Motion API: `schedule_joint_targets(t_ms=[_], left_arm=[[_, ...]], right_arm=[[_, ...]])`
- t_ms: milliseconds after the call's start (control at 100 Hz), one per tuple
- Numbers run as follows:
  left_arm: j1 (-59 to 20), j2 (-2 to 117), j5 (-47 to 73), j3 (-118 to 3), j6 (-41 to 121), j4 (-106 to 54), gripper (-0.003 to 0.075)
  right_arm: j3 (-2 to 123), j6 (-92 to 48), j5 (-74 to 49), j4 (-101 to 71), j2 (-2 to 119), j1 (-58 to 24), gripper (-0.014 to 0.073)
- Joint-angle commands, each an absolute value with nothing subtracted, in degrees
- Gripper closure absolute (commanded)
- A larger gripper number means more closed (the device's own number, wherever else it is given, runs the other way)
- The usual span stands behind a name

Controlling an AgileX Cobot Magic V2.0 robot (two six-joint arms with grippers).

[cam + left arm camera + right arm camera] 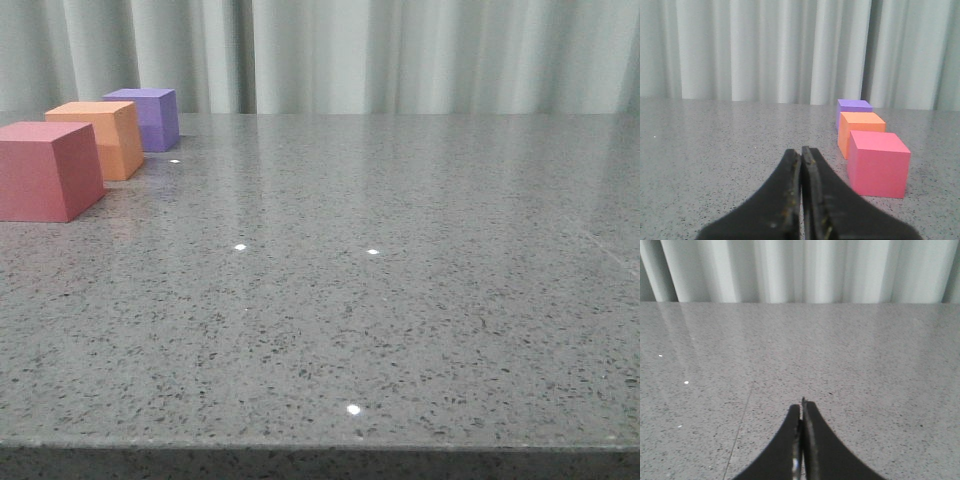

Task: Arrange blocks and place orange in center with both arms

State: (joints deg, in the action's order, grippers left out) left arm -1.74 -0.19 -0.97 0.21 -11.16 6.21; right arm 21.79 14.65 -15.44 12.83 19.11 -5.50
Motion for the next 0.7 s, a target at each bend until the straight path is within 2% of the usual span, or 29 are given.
schedule_joint_targets(t_ms=[0, 190, 390, 510, 690], left_arm=[[-1.62, -2.32, -5.31, 2.58, -11.27, 6.31, 0.0741], [-1.51, -2.32, -5.31, 2.58, -11.27, 6.31, 0.0741], [-1.51, -2.32, -5.31, 2.58, -11.27, 6.31, 0.0741], [-1.51, -2.32, -5.16, 2.58, -11.27, 6.31, 0.0741], [-1.51, -2.32, -5.16, 2.58, -11.27, 6.31, 0.0741]], right_arm=[[20.07, 10.75, -7.83, 8.28, 16.43, -3.76, 0.0704], [10.60, 9.04, 0.53, 1.55, 7.62, 0.49, 0.0704], [2.90, 9.04, 4.23, 1.48, -1.94, 0.65, 0.0704], [-0.75, 9.04, 8.70, 1.48, -1.46, 0.53, 0.0704], [-0.55, 9.04, 7.94, 1.48, -1.46, 0.53, 0.0704]])
